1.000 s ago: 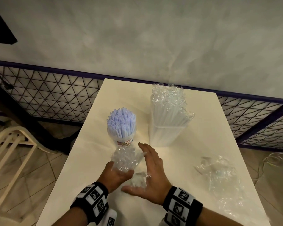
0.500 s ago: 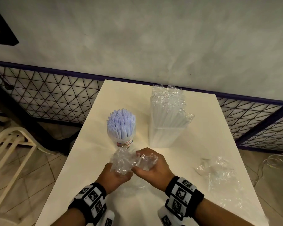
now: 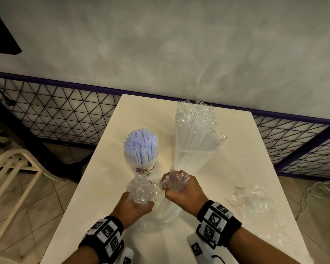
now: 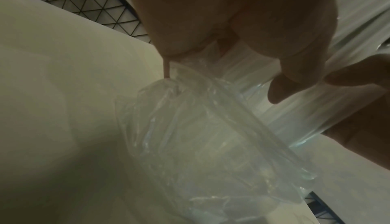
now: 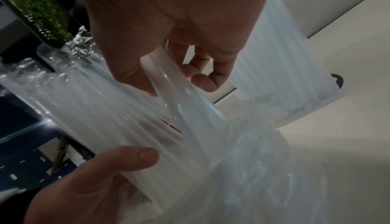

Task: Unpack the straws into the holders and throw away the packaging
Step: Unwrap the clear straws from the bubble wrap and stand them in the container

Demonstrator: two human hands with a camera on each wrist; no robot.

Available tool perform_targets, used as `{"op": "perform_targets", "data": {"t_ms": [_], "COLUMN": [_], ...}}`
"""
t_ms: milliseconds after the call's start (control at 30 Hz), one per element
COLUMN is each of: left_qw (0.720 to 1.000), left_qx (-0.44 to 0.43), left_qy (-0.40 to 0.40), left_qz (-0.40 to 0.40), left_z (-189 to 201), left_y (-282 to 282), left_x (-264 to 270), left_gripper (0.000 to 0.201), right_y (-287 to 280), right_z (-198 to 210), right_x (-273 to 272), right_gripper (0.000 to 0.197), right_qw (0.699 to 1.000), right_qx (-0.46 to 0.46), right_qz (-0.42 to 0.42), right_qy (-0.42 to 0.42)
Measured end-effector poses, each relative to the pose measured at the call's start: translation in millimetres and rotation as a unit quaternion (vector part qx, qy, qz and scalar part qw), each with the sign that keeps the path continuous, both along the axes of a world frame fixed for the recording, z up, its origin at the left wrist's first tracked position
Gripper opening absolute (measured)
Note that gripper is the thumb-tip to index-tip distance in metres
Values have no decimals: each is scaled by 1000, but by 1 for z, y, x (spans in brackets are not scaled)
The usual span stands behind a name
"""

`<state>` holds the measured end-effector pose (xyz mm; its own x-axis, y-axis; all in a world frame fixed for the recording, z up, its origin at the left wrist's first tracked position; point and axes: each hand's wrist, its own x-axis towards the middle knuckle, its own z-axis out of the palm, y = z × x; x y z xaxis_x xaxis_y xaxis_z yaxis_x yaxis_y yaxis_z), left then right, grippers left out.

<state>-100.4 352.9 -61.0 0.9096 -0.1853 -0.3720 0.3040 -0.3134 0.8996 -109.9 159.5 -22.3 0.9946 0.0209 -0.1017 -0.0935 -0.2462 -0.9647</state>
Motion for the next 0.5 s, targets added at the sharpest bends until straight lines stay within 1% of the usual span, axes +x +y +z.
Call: {"op": "perform_targets", "data": {"t_ms": [67, 133, 167, 233, 267, 367, 467, 500], "left_qw": [1000, 1000, 1000, 1000, 1000, 1000, 999, 998], "left_qx": [-6, -16, -17, -16, -18, -18, -13, -13], "left_qy": [2, 0, 1, 4, 7, 15, 42, 43], "left_qz": [-1, 1, 3, 7, 9, 16, 27, 33], "left_z": [2, 2, 1, 0, 1, -1, -4, -4], "left_y": [0, -1, -1, -1, 0, 0, 1, 1], "left_x": [0, 0, 0, 0, 0, 1, 1, 2], "left_gripper": [23, 38, 39, 29, 27, 39, 44, 52], "right_y": [5, 10, 11, 13, 13, 10, 2, -1], "right_z": [-1, -2, 0, 4, 6, 9, 9, 11], "right_x": [-1, 0, 1, 2, 3, 7, 12, 13], "right_gripper": [17, 21, 20, 19, 19, 15, 8, 10], "right_qw": [1000, 1000, 1000, 1000, 1000, 1000, 999, 998], "right_qx": [15, 6, 6, 13, 13, -10, -41, -48], "right_qz": [-11, -9, -2, 17, 26, 28, 5, 1], "right_qy": [13, 11, 11, 9, 7, -8, -26, -29]}}
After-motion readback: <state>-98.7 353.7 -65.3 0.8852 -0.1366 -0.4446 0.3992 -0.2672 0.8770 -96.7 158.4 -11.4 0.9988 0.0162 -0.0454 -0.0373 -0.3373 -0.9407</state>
